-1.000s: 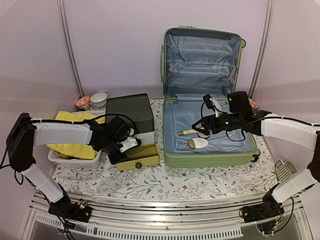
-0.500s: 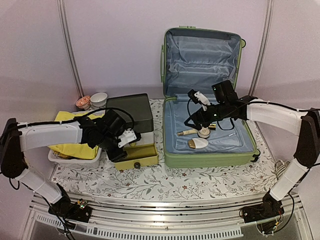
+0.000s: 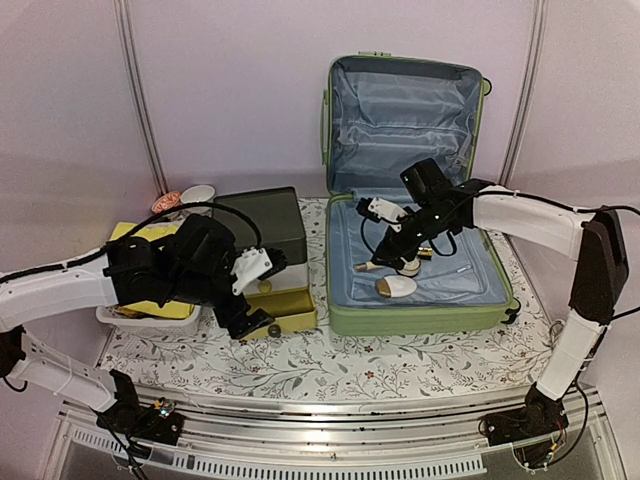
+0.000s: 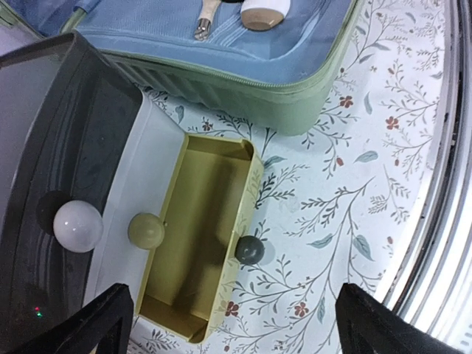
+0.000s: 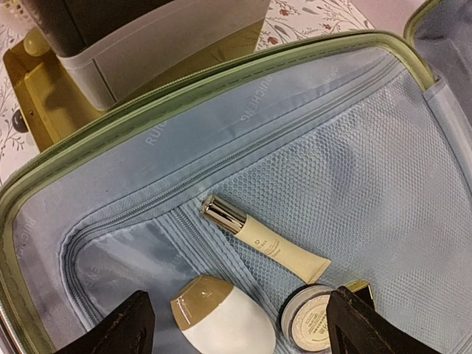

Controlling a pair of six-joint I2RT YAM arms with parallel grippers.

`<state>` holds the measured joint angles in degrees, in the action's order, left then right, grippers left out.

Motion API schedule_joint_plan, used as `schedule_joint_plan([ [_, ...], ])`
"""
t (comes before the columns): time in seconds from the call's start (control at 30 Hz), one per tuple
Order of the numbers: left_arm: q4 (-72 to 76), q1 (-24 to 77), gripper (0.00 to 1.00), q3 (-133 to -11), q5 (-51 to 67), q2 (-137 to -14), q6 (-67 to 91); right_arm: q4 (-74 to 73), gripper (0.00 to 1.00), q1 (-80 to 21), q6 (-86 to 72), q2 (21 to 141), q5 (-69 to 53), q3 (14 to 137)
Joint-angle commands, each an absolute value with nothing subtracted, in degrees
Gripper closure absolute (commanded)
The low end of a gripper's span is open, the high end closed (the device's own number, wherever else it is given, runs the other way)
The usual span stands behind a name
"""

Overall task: Open, take out, and arrange the luggage
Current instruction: Open the drawer of the storage box.

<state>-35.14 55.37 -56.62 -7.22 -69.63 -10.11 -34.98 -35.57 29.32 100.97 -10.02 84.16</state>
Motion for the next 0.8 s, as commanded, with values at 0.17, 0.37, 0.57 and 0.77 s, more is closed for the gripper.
schedule_joint_plan([
  [0.17,-35.51,61.67,0.02,-56.13,-6.41,-65.55,-4.66,-35.69,0.17,-34.5,4.9,99.51,-7.66,81.71],
  [0.37,-30.77,64.51,0.02,-56.62,-11.44,-62.94,-1.27,-33.65,0.06,-31.48,-6.37,91.77,-0.76,75.22],
  [0.57,-22.43,64.53,0.02,-53.67,-13.72,-55.84,3.44,-38.62,0.01,-29.89,-15.06,88.98,5.14,75.25],
  [0.77,-20.81,64.37,0.02,-50.62,-22.34,-48.27,13.54,-42.65,0.01,-29.36,-18.05,93.98,6.27,76.44],
])
